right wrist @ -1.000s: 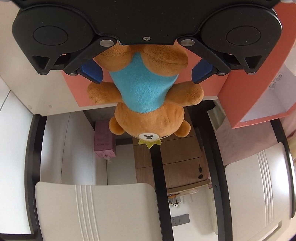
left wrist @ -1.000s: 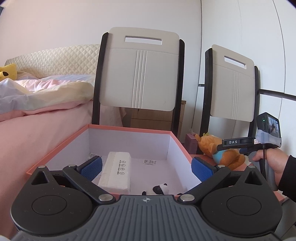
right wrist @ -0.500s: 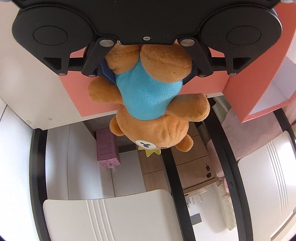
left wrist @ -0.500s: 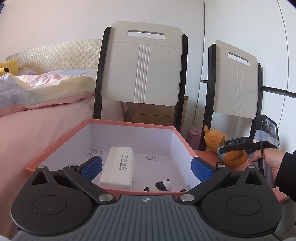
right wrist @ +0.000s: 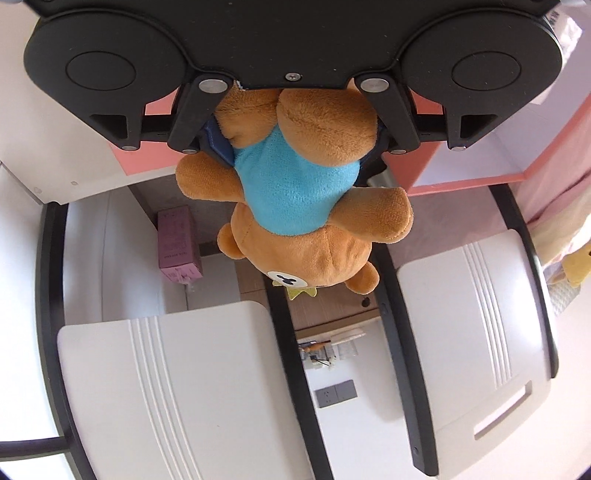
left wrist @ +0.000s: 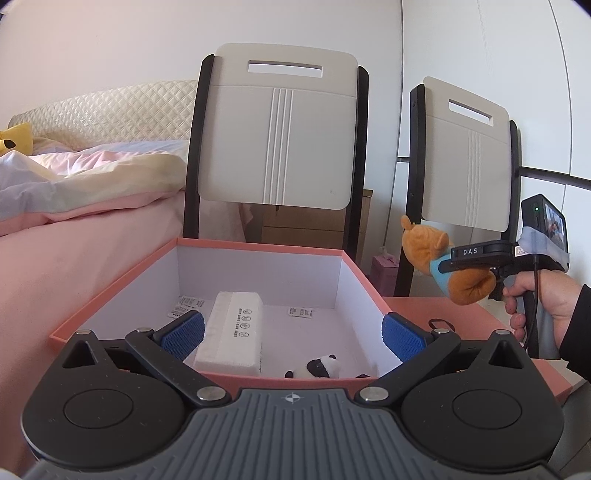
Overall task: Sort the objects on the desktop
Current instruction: 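Lift the teddy bear with the right tool over the pink box, then lower the teddy bear into the box, open and withdraw the right tool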
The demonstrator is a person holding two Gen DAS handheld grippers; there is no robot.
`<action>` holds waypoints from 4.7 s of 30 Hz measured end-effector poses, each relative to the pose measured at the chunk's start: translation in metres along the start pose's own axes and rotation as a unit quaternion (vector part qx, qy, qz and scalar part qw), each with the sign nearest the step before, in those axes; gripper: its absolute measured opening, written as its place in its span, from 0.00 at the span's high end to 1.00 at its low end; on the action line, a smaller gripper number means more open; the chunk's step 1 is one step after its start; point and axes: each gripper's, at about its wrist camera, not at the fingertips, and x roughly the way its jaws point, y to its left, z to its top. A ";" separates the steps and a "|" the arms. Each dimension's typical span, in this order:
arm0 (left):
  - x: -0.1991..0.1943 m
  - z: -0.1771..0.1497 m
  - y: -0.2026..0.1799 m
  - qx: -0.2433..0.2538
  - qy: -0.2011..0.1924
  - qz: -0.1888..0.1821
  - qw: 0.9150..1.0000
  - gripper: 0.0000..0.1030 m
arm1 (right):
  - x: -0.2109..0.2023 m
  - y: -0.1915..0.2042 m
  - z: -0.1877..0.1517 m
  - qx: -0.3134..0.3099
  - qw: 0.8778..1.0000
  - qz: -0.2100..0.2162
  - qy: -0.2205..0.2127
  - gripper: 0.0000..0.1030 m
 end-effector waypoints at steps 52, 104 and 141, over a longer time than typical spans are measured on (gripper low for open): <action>-0.007 0.007 0.016 -0.038 -0.014 0.002 0.999 0.00 | 0.024 0.192 -0.048 -0.206 0.945 0.222 0.125 0.69; -0.018 -0.003 -0.009 0.018 -0.034 -0.002 0.999 0.00 | -0.142 0.082 -0.056 -0.154 0.979 0.104 -0.087 0.43; -0.027 -0.006 -0.016 0.014 -0.034 -0.032 0.999 0.00 | -0.213 0.045 -0.103 -0.073 0.984 0.023 -0.158 0.01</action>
